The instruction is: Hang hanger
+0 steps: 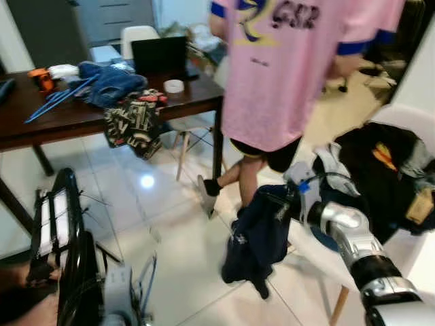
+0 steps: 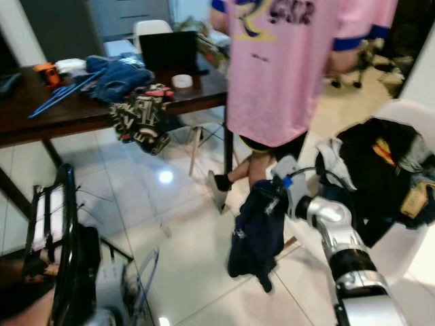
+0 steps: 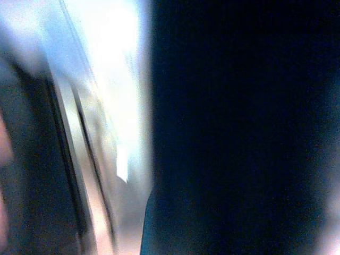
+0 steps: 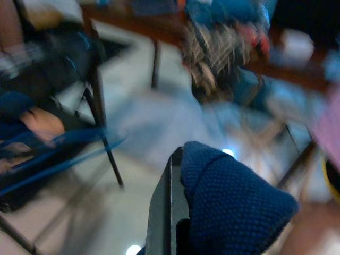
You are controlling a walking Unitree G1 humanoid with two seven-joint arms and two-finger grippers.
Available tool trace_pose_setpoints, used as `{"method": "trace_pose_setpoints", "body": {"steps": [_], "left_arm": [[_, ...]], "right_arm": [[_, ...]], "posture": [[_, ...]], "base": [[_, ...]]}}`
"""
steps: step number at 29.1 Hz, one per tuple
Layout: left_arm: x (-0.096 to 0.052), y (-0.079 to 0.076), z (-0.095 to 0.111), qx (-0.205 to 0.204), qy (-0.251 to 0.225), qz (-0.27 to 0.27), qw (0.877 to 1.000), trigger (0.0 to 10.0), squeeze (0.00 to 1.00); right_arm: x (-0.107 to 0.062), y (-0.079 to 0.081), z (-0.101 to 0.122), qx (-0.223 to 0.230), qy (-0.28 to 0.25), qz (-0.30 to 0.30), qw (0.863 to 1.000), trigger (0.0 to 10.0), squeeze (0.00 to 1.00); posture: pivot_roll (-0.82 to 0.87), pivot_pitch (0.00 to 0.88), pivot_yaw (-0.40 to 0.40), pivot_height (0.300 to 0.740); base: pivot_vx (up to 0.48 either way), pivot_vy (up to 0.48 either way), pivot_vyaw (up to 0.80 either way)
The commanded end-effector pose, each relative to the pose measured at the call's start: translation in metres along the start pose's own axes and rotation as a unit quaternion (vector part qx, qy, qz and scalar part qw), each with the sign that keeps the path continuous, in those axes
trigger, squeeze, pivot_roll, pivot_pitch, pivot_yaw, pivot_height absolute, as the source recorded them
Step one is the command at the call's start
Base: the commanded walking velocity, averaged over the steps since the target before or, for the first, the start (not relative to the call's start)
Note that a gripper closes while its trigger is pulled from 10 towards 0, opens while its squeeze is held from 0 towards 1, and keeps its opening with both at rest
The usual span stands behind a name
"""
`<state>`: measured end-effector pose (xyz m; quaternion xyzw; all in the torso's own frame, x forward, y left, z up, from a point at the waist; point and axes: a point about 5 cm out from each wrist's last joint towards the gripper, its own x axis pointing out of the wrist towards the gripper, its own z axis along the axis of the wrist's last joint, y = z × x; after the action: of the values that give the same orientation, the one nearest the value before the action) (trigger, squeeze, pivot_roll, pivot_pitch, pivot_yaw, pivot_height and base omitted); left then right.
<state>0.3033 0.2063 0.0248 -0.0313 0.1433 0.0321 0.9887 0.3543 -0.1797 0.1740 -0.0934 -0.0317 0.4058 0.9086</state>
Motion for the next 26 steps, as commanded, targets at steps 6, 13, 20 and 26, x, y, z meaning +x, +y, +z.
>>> {"method": "trace_pose_setpoints", "body": {"steps": [6,13,20,26], "left_arm": [[0.014,-0.010,0.121,0.019,-0.217,-0.028,0.976,10.0,0.00],[0.006,-0.036,0.172,0.021,-0.303,-0.067,0.951,10.0,0.00],[0.002,-0.051,0.194,0.004,-0.322,-0.080,0.943,10.0,0.00],[-0.006,-0.056,0.214,-0.009,-0.341,-0.088,0.936,10.0,0.00]], "right_arm": [[0.010,0.004,0.051,-0.003,-0.105,0.021,0.994,10.0,0.00],[0.016,0.014,0.061,-0.014,-0.118,0.041,0.992,10.0,0.00],[0.010,0.014,0.068,-0.028,-0.107,0.046,0.993,10.0,0.00],[0.006,0.017,0.080,-0.041,-0.111,0.052,0.992,10.0,0.00]], "posture": [[0.01,0.000,-0.039,0.740],[0.01,0.000,-0.037,0.740],[0.00,0.000,-0.034,0.740],[-0.01,0.000,-0.026,0.740]], "base": [[0.434,0.000,0.00],[0.416,0.000,0.00],[0.000,0.000,0.00],[0.000,0.000,0.00]]}}
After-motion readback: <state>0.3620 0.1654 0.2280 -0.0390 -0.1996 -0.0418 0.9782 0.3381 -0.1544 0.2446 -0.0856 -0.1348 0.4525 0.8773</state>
